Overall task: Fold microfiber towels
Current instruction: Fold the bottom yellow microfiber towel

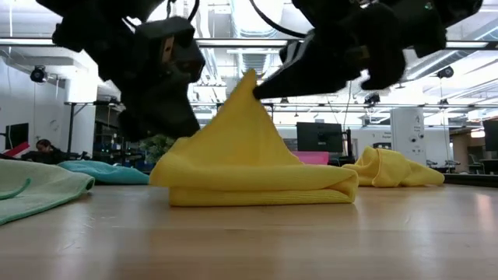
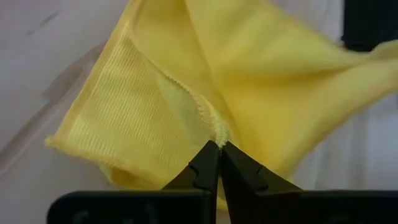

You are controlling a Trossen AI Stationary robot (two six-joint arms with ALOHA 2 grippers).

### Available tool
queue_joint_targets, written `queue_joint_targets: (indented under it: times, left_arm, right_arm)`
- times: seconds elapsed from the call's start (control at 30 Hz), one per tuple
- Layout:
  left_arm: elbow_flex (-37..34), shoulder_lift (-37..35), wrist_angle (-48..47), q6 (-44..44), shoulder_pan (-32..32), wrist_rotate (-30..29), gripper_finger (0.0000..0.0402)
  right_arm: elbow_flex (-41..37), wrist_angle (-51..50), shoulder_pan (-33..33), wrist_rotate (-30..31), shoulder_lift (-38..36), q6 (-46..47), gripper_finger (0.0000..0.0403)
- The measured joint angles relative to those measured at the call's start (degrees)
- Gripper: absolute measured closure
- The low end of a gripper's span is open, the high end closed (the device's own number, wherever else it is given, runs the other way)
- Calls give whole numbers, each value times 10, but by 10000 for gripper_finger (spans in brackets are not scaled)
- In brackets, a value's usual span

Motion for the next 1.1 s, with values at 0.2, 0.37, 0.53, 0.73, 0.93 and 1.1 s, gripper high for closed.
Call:
queue_joint_targets:
  times: [0.2,0.37,0.53,0.73,0.93,1.1]
  left_arm:
    - [21,-23,2,55,0,0,401]
    - [25,-34,3,73,-1,0,401]
    - [23,-37,3,79,-1,0,401]
    - [25,-38,5,111,-4,0,401]
    - [24,-38,6,140,-5,0,402]
    - [25,-38,6,150,-5,0,402]
  right_arm:
    - [39,-23,-3,2,30,-33,394]
    - [62,-35,-11,6,38,-33,394]
    - [65,-35,-21,4,30,-33,385]
    - [65,-62,-36,6,30,-6,338]
    - [67,-61,-38,4,30,-14,266]
    - [75,-61,-39,4,30,-25,215]
